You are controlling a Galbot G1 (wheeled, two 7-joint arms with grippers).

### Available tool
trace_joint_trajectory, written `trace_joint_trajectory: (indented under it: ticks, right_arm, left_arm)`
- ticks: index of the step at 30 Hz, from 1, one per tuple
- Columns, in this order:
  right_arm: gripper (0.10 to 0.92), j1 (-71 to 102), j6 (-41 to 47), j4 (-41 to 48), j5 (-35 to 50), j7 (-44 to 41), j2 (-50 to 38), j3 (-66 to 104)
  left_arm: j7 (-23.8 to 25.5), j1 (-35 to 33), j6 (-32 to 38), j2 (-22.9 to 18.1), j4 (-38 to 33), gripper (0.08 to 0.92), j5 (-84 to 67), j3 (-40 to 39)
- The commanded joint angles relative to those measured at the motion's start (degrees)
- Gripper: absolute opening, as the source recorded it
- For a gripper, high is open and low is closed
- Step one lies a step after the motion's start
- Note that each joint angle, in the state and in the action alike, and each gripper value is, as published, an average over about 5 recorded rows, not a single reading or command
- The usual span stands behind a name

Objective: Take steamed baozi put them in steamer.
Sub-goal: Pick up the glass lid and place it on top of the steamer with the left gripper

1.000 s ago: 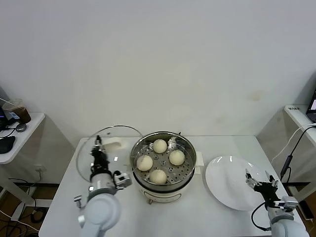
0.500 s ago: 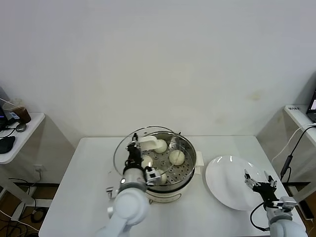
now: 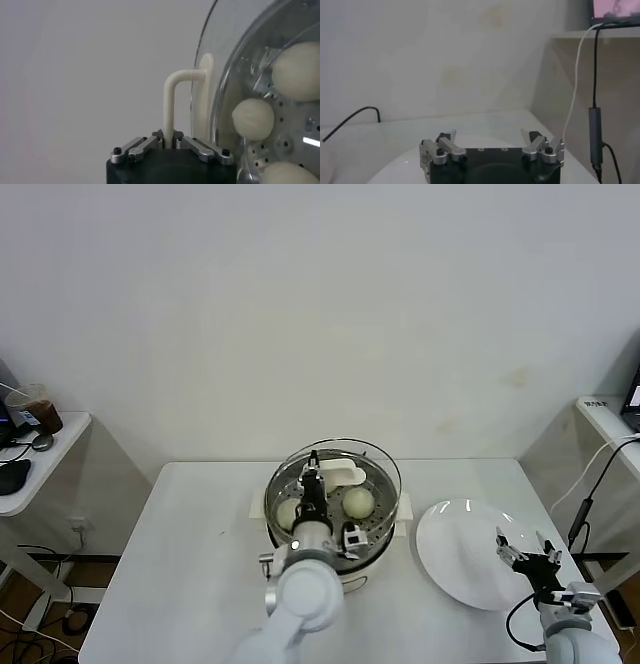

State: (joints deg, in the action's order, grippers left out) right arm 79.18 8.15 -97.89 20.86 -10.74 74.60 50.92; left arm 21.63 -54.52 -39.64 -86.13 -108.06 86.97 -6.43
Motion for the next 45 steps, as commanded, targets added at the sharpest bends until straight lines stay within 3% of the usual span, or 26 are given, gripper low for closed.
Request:
trace_joint_trajectory:
  ticks: [1,45]
  right_arm:
    - [0.823,-0.06,-0.15,0.20,-0.11,0.00,0.19,-0.10]
    - [0.823,-0.74,-0.60,1.24,-0.65,0.00,1.04,-0.26]
  left_arm:
    - [-2.45,0.41,-0.03,-1.95,4.66,0.166,6.91,-2.13]
    - [-1.76,-2.02,0.07,-1.63,6.43,0.166,9.19,-0.75]
